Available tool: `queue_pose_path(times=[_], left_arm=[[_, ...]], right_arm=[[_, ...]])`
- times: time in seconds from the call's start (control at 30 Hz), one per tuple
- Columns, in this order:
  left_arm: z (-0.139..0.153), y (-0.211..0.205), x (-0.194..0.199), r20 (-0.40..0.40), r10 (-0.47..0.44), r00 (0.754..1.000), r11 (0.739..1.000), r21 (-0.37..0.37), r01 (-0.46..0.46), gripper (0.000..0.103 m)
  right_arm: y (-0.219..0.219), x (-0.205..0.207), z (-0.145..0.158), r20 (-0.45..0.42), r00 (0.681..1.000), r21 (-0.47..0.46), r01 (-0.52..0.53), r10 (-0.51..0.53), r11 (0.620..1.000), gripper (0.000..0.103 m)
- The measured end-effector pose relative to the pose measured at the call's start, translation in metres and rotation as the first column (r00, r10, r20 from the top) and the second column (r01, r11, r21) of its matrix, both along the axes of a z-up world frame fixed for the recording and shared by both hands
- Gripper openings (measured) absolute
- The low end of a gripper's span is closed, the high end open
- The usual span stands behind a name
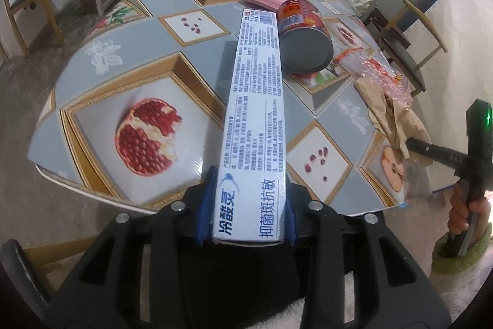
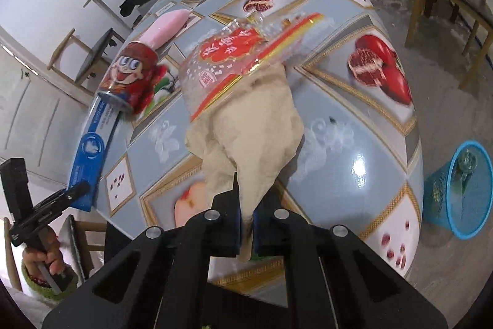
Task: Collect trash
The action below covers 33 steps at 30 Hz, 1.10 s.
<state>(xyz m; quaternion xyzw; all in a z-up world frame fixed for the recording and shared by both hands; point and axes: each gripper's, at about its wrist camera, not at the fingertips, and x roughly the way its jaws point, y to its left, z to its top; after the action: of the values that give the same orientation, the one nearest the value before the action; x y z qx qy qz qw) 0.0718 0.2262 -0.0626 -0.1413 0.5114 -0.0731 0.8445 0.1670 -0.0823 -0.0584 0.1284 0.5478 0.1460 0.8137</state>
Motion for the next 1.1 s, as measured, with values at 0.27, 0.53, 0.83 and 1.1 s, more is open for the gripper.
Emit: queue_pose_path(times=[0.27, 0.53, 0.83, 1.1], left_arm=[[0.005, -0.002, 0.002, 0.016, 0.008, 1.000, 1.000, -0.027, -0.007, 0.048], [0.010, -0.006, 0.016, 0.040, 0.009, 0.999, 1.000, 0.002, -0.009, 0.054], [0.034, -0.024, 0.032, 0.159, -0.027, 0.987, 0.996, 0.088, 0.013, 0.065], [0.024, -0.026, 0.045, 0.112, -0.021, 0.994, 0.992, 0.126, 0.006, 0.065]], right_arm=[[-0.013, -0.008, 0.001, 0.020, 0.999, 0.034, 0.031, -0.032, 0.999, 0.008], [-0.016, -0.003, 0.013, 0.094, 0.993, -0.005, 0.076, -0.076, 0.997, 0.046], [-0.008, 0.007, 0.011, 0.130, 0.989, -0.056, 0.081, -0.074, 0.995, 0.056], [0.002, 0.015, 0.012, 0.177, 0.983, -0.126, 0.066, -0.043, 0.990, 0.067]])
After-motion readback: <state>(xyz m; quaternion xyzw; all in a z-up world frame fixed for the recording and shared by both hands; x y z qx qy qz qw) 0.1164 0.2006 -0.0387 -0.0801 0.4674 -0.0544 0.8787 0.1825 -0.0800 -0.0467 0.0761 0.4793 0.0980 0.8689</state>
